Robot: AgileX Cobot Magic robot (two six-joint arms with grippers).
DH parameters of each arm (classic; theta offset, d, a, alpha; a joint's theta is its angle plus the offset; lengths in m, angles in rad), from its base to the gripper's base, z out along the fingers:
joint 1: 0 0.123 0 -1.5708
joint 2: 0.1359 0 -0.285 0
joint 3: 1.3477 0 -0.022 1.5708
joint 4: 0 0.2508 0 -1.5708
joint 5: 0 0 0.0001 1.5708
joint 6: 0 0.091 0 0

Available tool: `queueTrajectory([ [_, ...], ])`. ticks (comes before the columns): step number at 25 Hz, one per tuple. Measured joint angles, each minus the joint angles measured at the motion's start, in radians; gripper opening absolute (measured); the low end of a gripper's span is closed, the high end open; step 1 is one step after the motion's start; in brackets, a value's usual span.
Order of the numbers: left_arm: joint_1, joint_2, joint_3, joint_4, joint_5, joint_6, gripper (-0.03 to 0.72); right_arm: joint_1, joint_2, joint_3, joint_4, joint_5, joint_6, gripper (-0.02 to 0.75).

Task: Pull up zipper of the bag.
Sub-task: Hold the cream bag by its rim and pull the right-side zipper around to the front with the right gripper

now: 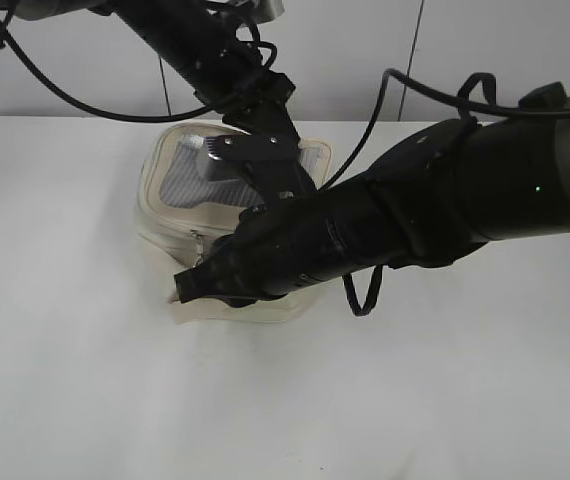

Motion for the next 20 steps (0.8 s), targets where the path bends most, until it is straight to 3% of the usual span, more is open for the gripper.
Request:
queueTrajectory([
  [2,0.0,0.0,0.0,-0.001,-0.004,-0.006,0.082,0.0,0.0,-0.001,-0.035,0.018,0.043,0.046],
  [4,0.003,0.0,-0.001,-0.014,-0.029,-0.02,0.165,0.003,-0.007,-0.001,-0.097,0.071,0.106,0.163],
  [6,0.012,0.0,-0.001,-0.025,-0.051,-0.029,0.274,0.01,-0.03,0.008,-0.23,0.149,0.228,0.293],
  [8,0.027,0.0,-0.001,-0.033,-0.045,-0.033,0.318,0.001,-0.081,0.039,-0.397,0.2,0.395,0.364],
  [10,0.046,-0.017,0.001,-0.04,-0.04,-0.036,0.315,-0.034,-0.145,0.086,-0.56,0.206,0.569,0.391],
  [12,0.064,-0.05,0.019,-0.04,-0.045,-0.036,0.302,-0.094,-0.22,0.144,-0.648,0.224,0.663,0.4],
  [17,0.081,-0.23,0.193,-0.023,-0.088,-0.037,0.281,-0.237,-0.431,0.229,-0.698,0.386,0.718,0.403],
  [20,0.076,-0.414,0.413,0.008,-0.16,-0.039,0.276,-0.311,-0.555,0.231,-0.738,0.531,0.737,0.403],
])
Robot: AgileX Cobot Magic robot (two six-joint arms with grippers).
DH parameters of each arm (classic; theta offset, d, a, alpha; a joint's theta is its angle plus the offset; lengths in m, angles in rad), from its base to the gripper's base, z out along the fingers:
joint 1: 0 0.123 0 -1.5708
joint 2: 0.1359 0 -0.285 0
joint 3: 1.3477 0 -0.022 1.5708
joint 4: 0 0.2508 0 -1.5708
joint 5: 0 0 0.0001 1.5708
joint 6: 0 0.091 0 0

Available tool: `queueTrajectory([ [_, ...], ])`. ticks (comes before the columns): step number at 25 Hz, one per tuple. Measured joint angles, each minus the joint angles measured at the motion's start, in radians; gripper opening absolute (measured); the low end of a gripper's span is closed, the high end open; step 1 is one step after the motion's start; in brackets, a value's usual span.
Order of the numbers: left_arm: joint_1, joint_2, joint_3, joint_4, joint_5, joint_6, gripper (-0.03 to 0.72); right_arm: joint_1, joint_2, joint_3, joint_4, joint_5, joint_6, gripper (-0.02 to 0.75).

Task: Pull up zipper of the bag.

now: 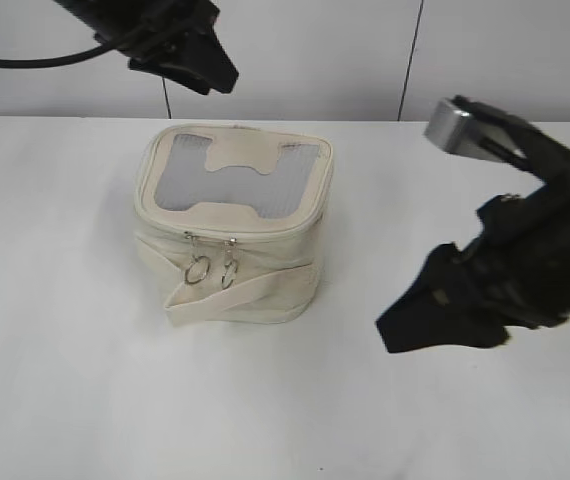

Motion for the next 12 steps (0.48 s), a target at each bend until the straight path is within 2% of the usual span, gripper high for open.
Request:
queueTrajectory([
  [3,0.0,-0.247,0.23,0.023,-0.087,-0.014,0.274,-0.025,-0.118,0.005,-0.136,0.129,0.082,0.403],
  [6,0.0,-0.536,0.472,0.085,-0.127,-0.076,0.274,-0.027,-0.276,0.041,-0.301,0.226,0.185,0.403],
  [9,0.0,-0.858,0.665,0.208,-0.106,-0.177,0.282,-0.027,-0.467,0.085,-0.408,0.299,0.248,0.403],
  [12,0.0,-1.183,0.801,0.399,-0.023,-0.34,0.286,-0.027,-0.676,0.115,-0.468,0.36,0.294,0.404],
])
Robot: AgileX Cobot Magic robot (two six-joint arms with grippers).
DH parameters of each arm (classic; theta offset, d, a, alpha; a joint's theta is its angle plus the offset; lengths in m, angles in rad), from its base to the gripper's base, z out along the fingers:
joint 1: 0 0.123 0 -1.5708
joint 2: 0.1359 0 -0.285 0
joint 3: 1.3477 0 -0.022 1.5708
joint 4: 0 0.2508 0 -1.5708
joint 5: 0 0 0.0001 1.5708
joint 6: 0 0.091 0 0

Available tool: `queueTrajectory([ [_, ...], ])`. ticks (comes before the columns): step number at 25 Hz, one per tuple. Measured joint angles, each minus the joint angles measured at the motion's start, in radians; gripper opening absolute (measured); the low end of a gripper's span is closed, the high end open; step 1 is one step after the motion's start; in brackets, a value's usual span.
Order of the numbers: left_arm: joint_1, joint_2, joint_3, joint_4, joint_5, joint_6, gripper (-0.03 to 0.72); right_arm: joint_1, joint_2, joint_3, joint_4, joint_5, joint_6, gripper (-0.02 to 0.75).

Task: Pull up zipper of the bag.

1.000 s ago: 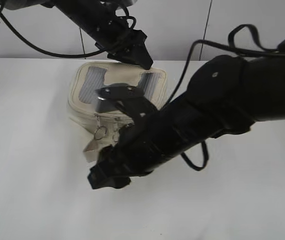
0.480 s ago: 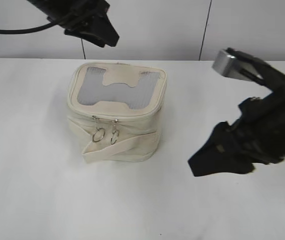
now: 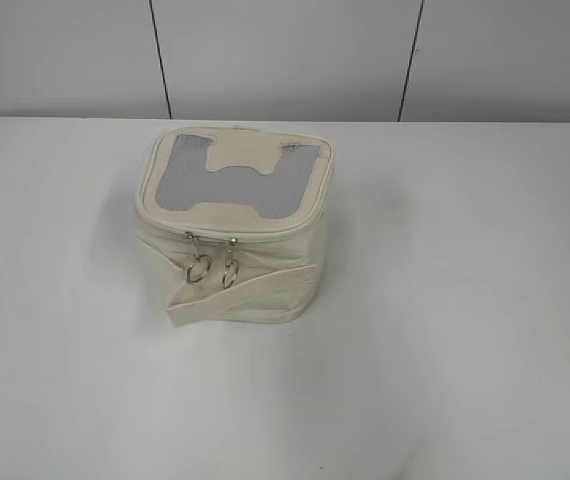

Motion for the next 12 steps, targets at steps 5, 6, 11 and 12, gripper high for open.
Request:
queueTrajectory([
  [5,0.0,-0.394,0.121,0.168,0.168,-0.09,0.286,0.0,-0.228,0.006,-0.056,0.06,0.021,0.405],
  [6,0.0,-0.46,0.15,0.182,0.175,-0.093,0.286,0.0,-0.266,0.013,-0.065,0.062,0.022,0.405],
  [11,0.0,-0.664,0.263,0.2,0.189,-0.095,0.286,0.0,-0.41,0.104,-0.071,0.064,0.023,0.405],
  [12,0.0,-0.685,0.27,0.199,0.184,-0.095,0.286,0.0,-0.441,0.116,-0.078,0.053,0.023,0.405],
])
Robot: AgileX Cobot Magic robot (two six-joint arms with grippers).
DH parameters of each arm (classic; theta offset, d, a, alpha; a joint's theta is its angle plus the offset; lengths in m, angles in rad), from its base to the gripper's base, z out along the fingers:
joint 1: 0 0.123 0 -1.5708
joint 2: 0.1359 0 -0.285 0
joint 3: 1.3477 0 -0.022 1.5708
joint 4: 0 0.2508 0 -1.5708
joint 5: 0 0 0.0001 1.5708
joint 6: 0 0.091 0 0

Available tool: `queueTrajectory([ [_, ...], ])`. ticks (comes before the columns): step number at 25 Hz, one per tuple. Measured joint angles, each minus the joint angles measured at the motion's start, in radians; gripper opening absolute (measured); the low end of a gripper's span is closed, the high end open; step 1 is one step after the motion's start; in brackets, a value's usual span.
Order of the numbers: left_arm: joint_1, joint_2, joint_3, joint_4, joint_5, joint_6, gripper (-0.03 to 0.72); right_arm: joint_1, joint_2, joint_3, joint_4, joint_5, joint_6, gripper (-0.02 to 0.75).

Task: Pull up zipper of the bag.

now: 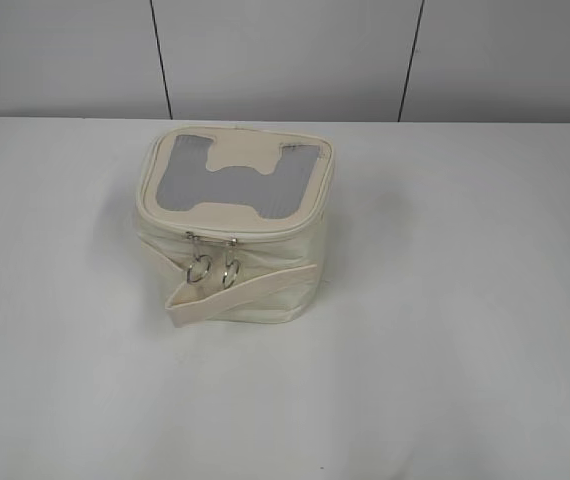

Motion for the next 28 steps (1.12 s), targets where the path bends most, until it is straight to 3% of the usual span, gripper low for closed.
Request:
queueTrajectory([
  [7,0.0,-0.013,0.032,-0.002,-0.059,-0.003,0.252,0.0,-0.111,0.04,-0.018,-0.11,0.0,0.405],
  [23,0.003,-0.013,0.033,-0.002,-0.062,-0.003,0.237,-0.002,-0.113,0.042,-0.058,-0.118,0.001,0.405],
  [25,0.042,-0.013,0.033,-0.002,-0.062,-0.003,0.233,-0.028,-0.114,0.042,-0.058,-0.118,0.001,0.405],
  [28,0.157,-0.013,0.033,-0.002,-0.062,-0.003,0.232,-0.152,-0.114,0.042,-0.058,-0.118,0.001,0.405],
])
